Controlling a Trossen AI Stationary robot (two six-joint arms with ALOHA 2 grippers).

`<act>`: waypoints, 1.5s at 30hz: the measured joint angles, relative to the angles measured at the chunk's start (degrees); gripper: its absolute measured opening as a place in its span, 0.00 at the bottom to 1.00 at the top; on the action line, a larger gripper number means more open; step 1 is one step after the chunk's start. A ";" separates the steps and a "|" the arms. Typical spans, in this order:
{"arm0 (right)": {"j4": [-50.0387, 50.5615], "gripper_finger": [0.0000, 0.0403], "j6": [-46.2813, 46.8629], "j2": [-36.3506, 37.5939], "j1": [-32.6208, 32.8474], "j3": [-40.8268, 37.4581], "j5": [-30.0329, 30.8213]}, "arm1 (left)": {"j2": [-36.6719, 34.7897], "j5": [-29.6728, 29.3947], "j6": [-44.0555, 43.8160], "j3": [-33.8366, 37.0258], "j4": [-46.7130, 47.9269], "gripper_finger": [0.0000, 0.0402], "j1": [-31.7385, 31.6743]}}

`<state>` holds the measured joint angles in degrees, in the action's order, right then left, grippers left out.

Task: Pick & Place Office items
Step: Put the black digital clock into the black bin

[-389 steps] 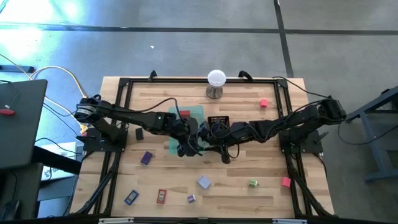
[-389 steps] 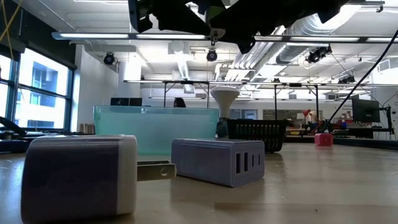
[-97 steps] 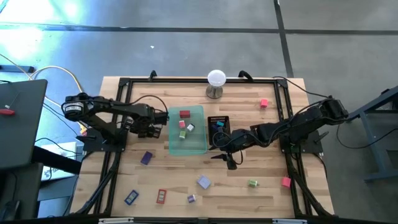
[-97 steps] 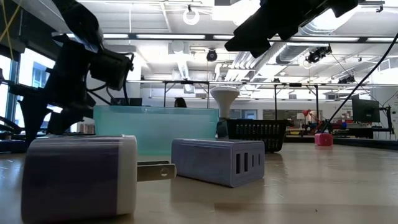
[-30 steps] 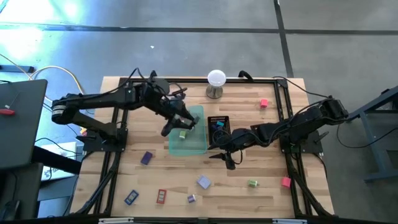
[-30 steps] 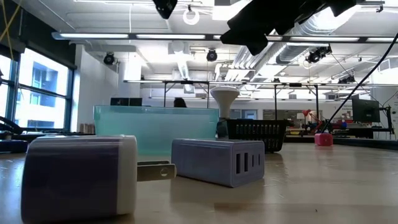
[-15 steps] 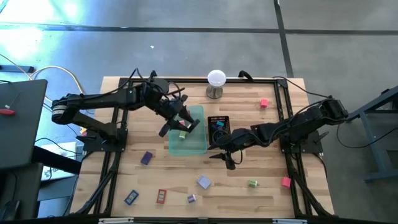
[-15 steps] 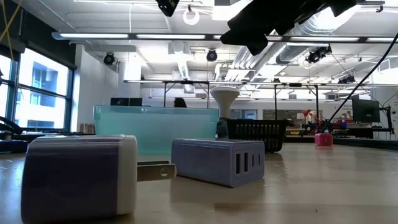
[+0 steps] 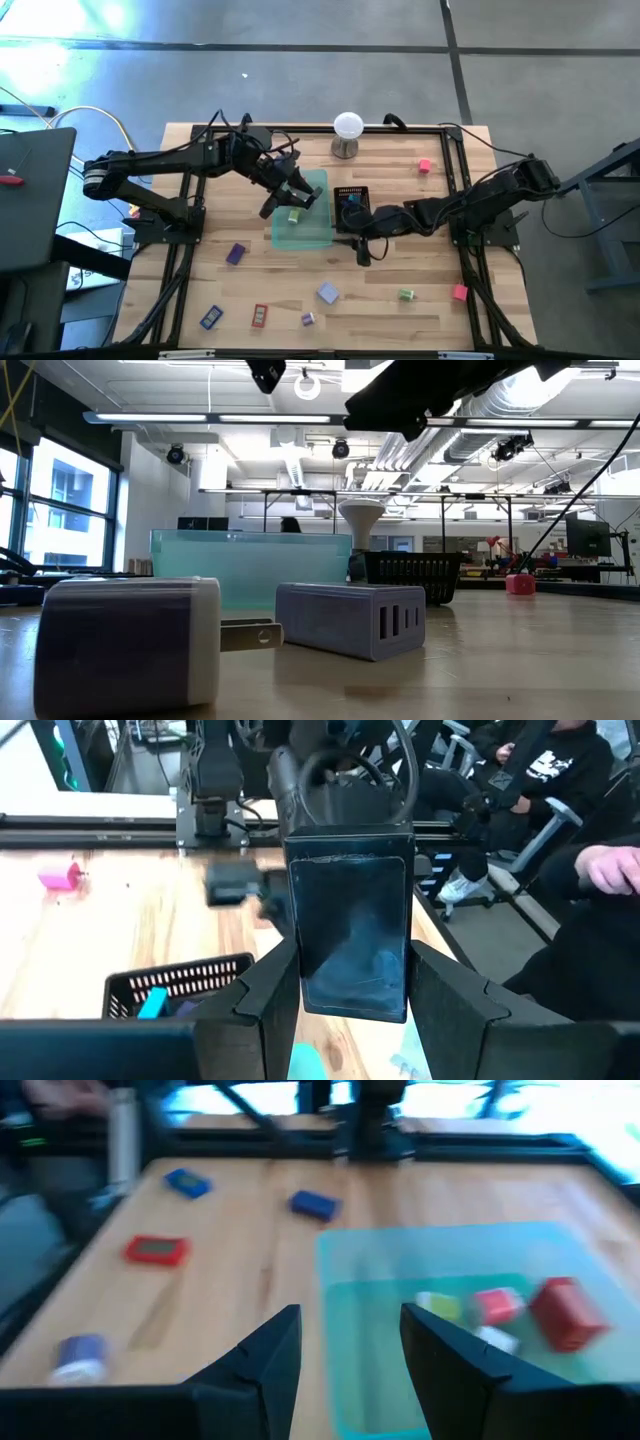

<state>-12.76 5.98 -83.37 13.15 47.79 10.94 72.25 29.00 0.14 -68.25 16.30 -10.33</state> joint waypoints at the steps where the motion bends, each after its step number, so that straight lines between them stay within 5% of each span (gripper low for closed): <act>1: -0.26 0.40 0.02 0.00 0.00 0.00 2.10 | 0.00 -0.61 -0.15 0.01 0.43 0.38 0.01; 8: -8.36 0.40 -0.17 0.00 -0.02 0.00 10.63 | 0.00 -0.85 -0.58 2.26 1.87 0.38 0.02; 19: -20.85 0.40 -2.75 0.00 -1.20 0.00 11.27 | 0.00 -1.06 0.31 6.51 -1.58 0.38 2.98; 24: -20.92 0.41 -1.19 0.00 -2.24 0.00 9.32 | 0.00 -5.72 1.77 6.67 -1.82 0.38 5.18; 37: -21.07 0.71 0.41 0.00 -2.78 0.00 5.44 | 0.18 -21.63 2.54 6.67 -5.16 0.38 8.62; 45: -23.09 0.78 -0.13 0.00 -3.10 0.00 5.37 | 4.76 -27.53 3.87 6.67 -11.13 0.38 11.83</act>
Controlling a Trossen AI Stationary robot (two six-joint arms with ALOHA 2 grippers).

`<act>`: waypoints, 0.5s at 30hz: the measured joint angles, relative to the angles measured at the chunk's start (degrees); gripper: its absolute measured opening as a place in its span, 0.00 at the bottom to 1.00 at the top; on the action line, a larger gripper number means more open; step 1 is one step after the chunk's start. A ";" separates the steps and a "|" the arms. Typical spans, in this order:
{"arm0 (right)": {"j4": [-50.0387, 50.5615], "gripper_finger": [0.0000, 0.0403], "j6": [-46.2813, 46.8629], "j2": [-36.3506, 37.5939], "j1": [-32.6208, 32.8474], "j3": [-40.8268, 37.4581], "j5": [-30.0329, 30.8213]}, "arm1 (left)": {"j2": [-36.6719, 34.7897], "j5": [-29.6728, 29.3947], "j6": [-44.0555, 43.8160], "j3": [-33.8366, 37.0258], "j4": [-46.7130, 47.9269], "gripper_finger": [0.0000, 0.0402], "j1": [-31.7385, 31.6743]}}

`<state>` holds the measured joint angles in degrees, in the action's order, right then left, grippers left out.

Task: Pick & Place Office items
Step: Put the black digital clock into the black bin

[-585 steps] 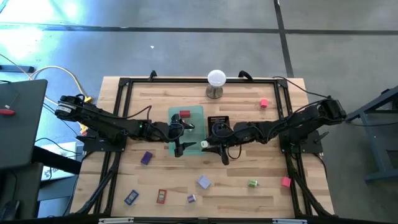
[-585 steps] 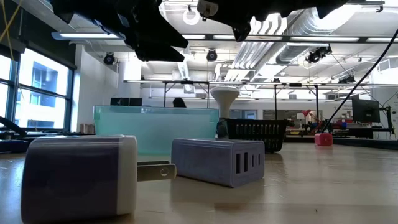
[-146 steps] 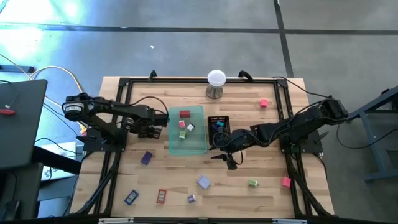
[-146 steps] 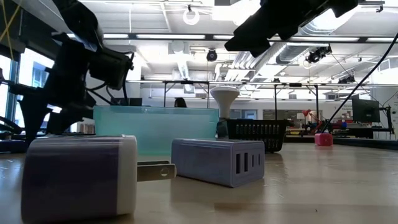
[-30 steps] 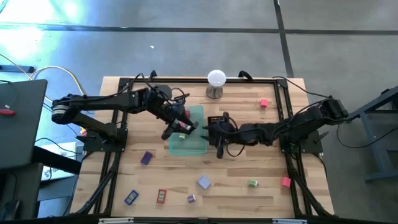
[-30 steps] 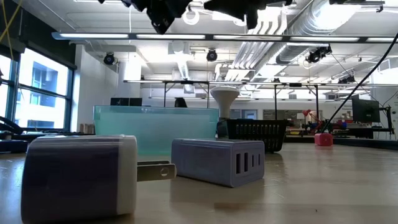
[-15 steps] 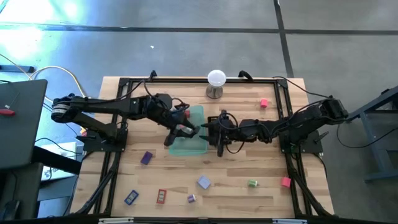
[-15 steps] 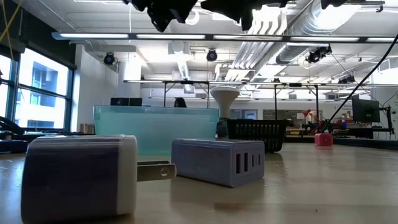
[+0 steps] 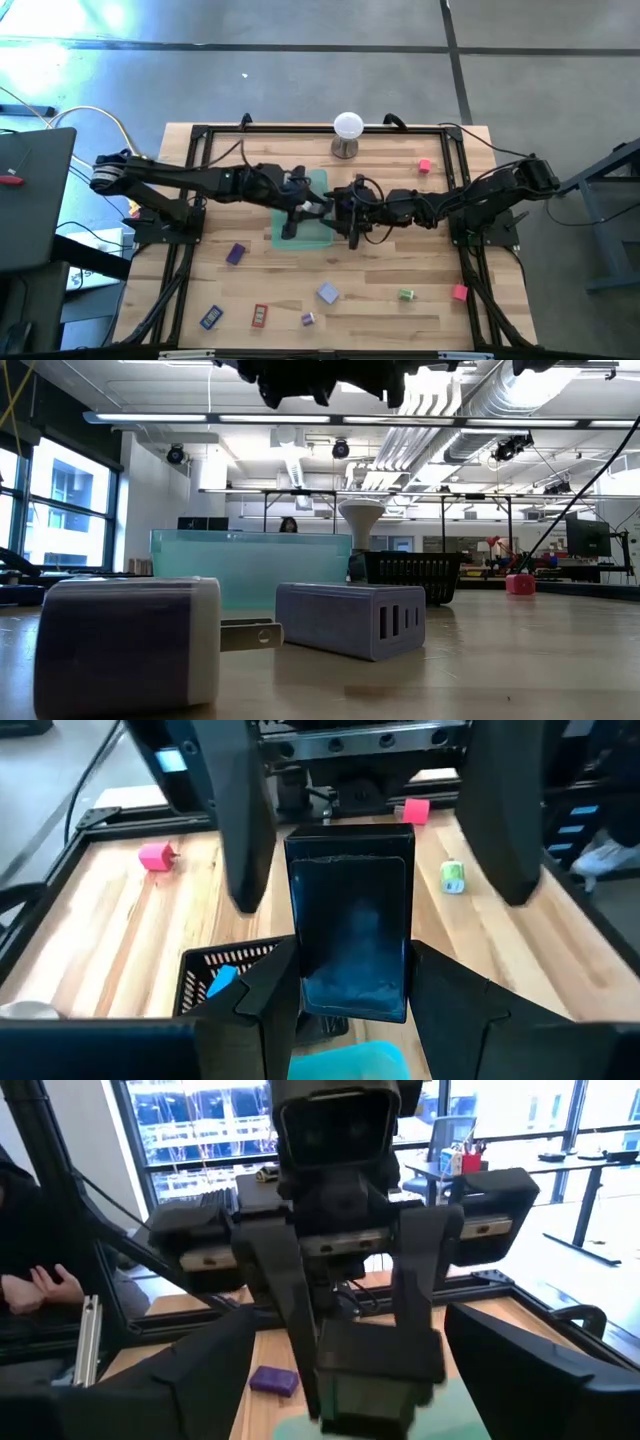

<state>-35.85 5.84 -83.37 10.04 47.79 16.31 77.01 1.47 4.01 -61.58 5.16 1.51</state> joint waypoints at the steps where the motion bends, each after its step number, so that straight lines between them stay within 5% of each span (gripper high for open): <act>1: 0.04 0.78 -0.04 0.00 0.00 0.00 0.00 | 0.52 -0.81 0.41 0.00 -0.53 0.38 0.16; 15: 0.41 0.77 -0.31 0.11 0.07 0.02 -1.66 | 0.29 -3.08 0.51 0.00 -4.25 0.38 1.11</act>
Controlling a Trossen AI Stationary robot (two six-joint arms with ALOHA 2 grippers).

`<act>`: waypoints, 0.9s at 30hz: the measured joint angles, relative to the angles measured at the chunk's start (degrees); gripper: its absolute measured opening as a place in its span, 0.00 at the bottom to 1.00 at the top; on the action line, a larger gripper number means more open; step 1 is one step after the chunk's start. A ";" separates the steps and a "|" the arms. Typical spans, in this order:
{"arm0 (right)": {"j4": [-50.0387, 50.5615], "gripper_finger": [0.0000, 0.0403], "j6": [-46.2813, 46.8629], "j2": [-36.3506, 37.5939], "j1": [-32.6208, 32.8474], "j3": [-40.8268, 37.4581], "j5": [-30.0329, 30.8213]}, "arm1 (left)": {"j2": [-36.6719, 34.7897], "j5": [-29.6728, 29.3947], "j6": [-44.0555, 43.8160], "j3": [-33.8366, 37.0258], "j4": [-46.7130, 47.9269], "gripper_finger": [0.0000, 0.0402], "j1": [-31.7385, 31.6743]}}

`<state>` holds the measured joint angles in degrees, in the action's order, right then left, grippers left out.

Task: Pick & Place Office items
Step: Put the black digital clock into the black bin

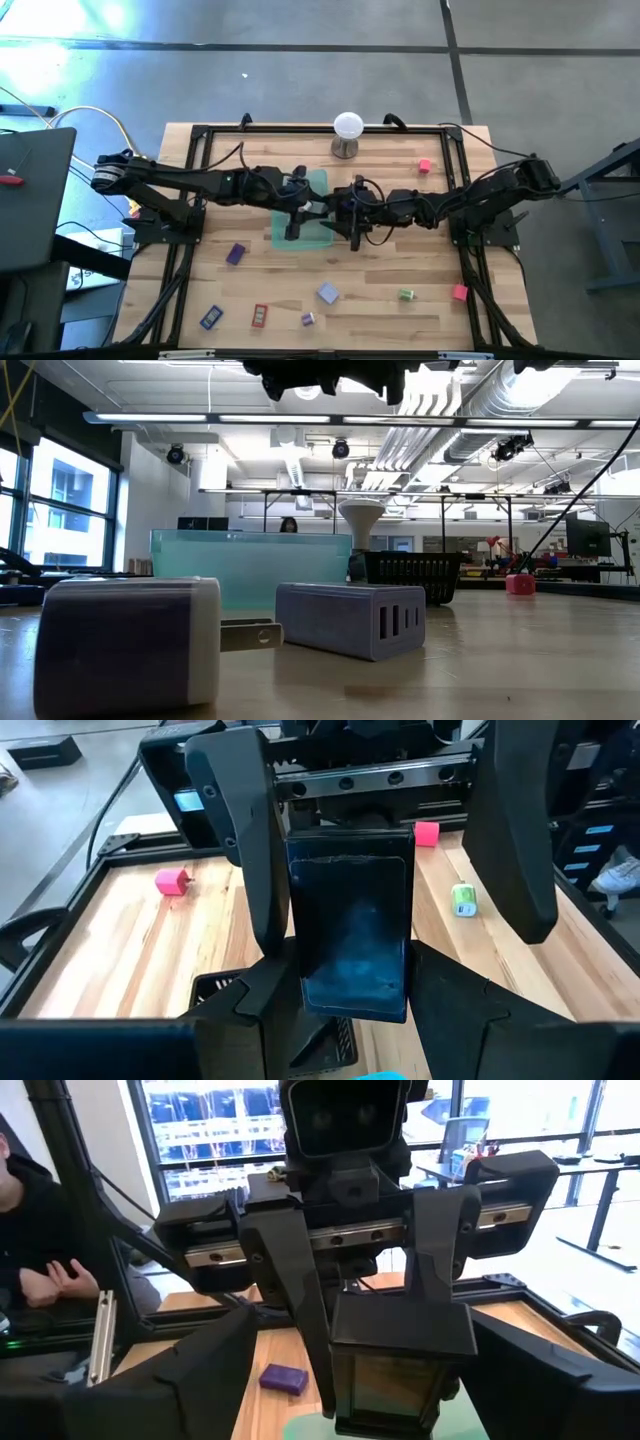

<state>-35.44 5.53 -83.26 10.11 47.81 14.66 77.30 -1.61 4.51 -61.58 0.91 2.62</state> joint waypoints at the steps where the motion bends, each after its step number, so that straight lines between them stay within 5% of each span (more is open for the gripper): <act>1: -0.01 0.77 -0.50 0.00 0.00 0.00 0.31 | 0.00 -0.30 0.00 0.00 -0.31 0.38 0.20; 16: -0.20 0.74 -2.42 0.00 0.02 0.00 0.15 | 0.00 -6.34 1.57 0.00 -1.60 0.38 3.44; 27: 0.04 0.38 -4.21 -0.02 0.00 0.00 0.44 | 0.00 -6.27 1.68 0.01 -1.71 0.38 3.66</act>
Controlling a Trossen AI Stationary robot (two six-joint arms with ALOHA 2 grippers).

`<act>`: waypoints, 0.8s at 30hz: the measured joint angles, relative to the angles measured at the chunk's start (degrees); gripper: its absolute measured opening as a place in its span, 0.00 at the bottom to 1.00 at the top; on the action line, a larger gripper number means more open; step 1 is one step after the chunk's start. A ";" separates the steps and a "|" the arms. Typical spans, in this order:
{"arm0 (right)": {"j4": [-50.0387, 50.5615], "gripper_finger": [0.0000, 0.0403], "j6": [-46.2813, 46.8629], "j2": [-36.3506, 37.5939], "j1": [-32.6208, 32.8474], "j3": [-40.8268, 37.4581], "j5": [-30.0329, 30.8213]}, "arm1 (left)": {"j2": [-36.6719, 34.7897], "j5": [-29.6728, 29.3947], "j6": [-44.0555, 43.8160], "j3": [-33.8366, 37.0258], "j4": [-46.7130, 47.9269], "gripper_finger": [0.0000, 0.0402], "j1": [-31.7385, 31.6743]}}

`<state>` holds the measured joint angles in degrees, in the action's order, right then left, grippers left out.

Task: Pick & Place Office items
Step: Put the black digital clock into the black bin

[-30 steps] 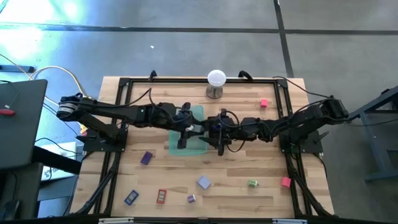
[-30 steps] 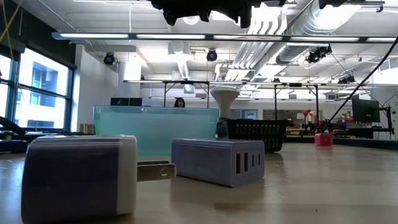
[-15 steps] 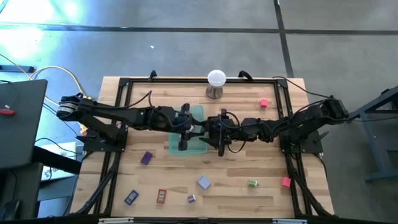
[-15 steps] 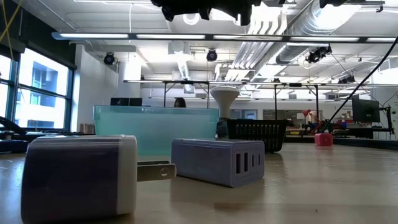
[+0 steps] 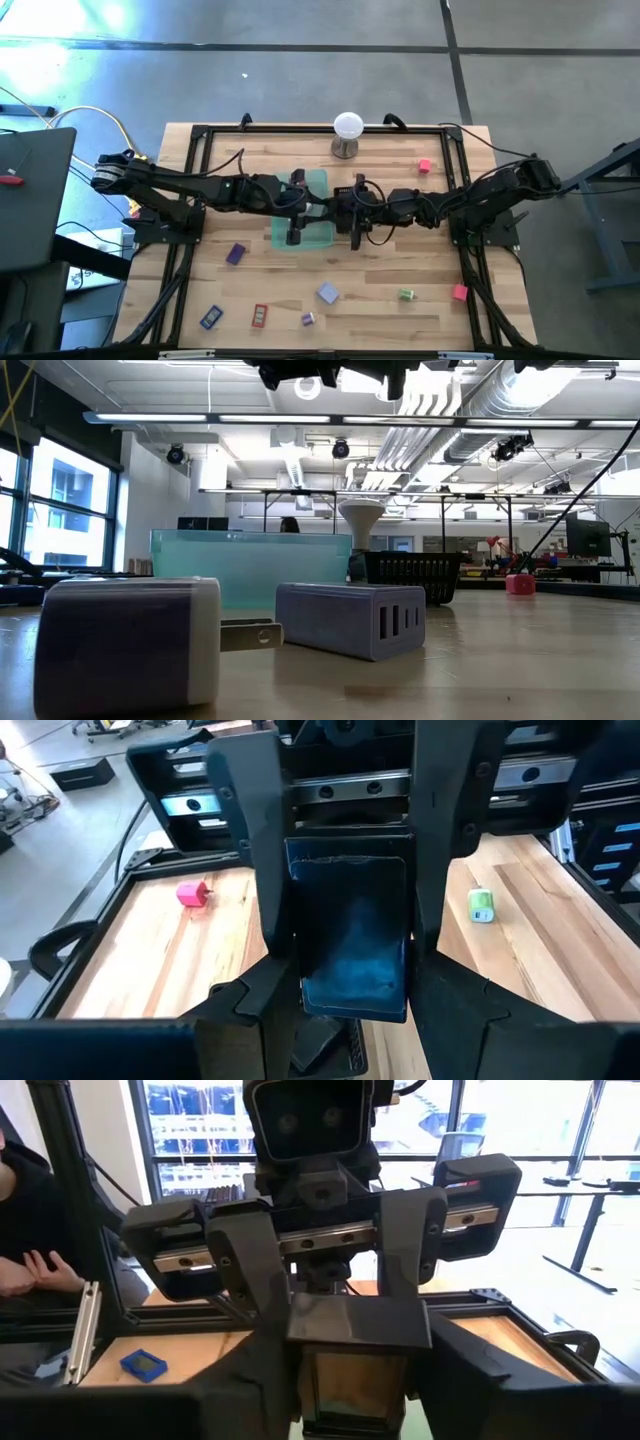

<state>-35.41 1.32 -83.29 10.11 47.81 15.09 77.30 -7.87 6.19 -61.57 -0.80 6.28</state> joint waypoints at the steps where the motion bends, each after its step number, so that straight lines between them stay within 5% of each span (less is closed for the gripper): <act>1: 0.01 0.36 -0.03 0.00 0.00 0.00 0.15 | 0.00 0.00 0.00 0.01 0.00 0.38 0.00; 13: 0.01 0.42 0.07 -0.07 0.00 0.00 -0.35 | -0.02 0.12 -0.04 0.01 0.20 0.40 0.00; 24: 0.07 0.36 -0.11 -0.07 0.00 0.00 -0.24 | -0.04 0.06 0.55 0.00 0.53 0.41 -0.02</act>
<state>-35.34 1.21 -83.36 10.11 47.81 14.85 77.25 -7.81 6.74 -61.58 -0.27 6.26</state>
